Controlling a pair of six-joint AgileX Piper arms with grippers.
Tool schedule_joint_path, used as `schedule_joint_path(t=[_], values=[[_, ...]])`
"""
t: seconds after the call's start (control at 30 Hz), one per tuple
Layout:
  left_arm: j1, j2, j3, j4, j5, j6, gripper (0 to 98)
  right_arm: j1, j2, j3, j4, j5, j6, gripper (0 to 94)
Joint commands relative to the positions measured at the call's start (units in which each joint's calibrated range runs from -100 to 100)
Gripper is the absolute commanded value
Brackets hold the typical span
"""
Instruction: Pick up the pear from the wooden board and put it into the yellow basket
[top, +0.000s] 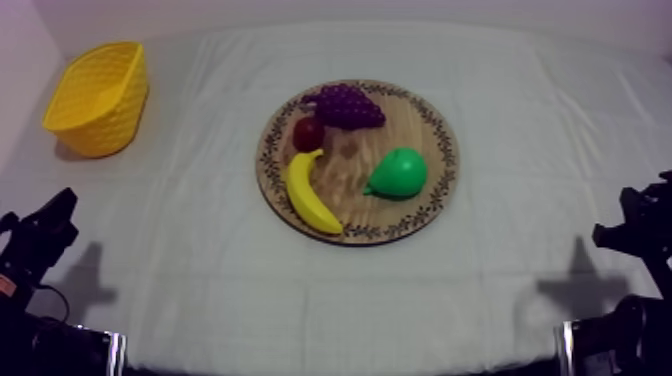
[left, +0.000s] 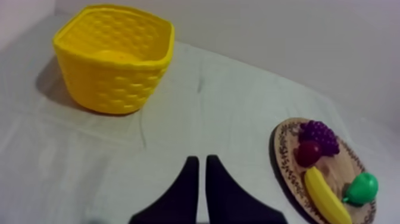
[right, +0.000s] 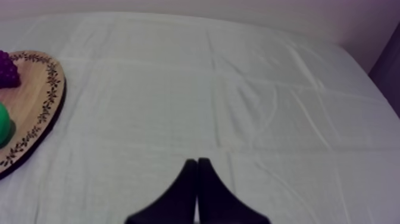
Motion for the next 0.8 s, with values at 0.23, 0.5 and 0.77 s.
schedule_joint_path(t=[0.23, 0.5, 0.77], values=[[-0.5, 8.5, -9.2, 3.84, -0.6, -6.1, 0.3, 0.0, 0.0, 0.0, 0.0, 0.0, 0.0, 0.4], [0.4, 31.3, -37.6, 4.37, 9.8, -10.5, 0.1, 0.0, 0.0, 0.0, 0.0, 0.0, 0.0, 0.4], [2.9, 50.1, -61.4, 4.66, 21.3, -11.5, 0.1, 0.0, 0.0, 0.0, 0.0, 0.0, 0.0, 0.4]])
